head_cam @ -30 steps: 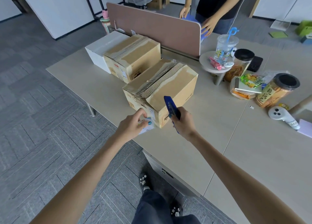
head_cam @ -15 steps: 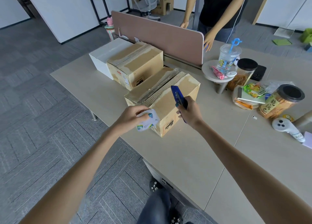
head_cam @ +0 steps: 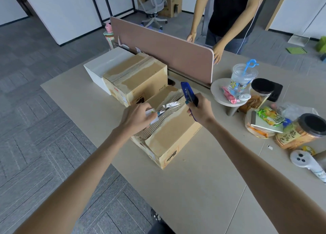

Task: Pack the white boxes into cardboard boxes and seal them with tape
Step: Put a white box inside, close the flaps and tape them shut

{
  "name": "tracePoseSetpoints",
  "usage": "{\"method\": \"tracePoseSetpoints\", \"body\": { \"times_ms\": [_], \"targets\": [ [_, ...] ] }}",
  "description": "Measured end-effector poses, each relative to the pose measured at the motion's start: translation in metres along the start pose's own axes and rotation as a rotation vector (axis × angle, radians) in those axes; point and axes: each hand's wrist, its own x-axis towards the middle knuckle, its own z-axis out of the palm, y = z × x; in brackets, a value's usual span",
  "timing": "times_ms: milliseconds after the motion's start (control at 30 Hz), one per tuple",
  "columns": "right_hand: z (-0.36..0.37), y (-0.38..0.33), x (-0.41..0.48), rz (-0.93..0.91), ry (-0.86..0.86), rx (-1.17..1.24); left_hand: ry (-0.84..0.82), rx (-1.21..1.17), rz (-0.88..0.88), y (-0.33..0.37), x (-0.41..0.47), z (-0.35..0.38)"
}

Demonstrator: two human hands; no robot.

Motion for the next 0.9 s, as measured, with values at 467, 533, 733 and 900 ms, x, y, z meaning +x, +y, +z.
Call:
{"method": "tracePoseSetpoints", "body": {
  "times_ms": [467,533,733,900],
  "targets": [
    [-0.012,0.051,0.104,0.042,-0.153,-0.401,-0.228,-0.143,-0.051,0.007,0.096,0.048],
    [-0.008,0.056,0.109,0.04,-0.191,-0.395,-0.272,-0.169,-0.056,0.002,0.099,0.054],
    [-0.003,0.063,0.107,0.014,-0.195,-0.474,-0.287,-0.153,-0.075,-0.007,0.097,0.065],
    [-0.001,0.071,0.082,0.005,-0.167,-0.577,-0.274,-0.23,-0.094,-0.007,0.076,0.067]
  ]
}}
